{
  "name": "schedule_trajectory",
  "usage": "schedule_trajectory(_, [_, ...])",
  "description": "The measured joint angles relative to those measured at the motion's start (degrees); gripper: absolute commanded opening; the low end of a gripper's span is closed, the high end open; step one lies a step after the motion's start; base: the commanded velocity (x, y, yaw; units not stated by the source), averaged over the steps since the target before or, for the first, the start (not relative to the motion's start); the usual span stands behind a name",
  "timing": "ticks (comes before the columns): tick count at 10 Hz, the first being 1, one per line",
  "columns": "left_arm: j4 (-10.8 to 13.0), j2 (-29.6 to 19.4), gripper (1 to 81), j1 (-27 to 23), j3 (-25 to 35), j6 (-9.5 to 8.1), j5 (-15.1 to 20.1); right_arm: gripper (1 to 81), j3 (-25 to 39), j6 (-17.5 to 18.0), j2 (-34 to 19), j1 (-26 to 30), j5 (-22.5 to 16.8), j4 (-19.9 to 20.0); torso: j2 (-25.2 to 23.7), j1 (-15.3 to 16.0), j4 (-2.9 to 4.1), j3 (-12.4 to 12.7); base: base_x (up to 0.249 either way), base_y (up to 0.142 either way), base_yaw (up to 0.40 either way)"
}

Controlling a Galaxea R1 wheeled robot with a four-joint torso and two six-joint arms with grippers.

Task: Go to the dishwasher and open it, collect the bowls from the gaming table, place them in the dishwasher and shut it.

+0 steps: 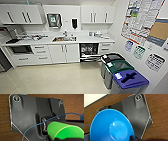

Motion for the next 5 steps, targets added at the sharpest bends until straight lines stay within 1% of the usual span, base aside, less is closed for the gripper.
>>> schedule_trajectory(5, [0.0,0.0,1.0,0.0,0.02,0.0,0.0,1.0,0.0,0.02,0.05,0.02,0.01,0.0,0.0,0.0,0.0,0.0,0.239,0.0,0.0])
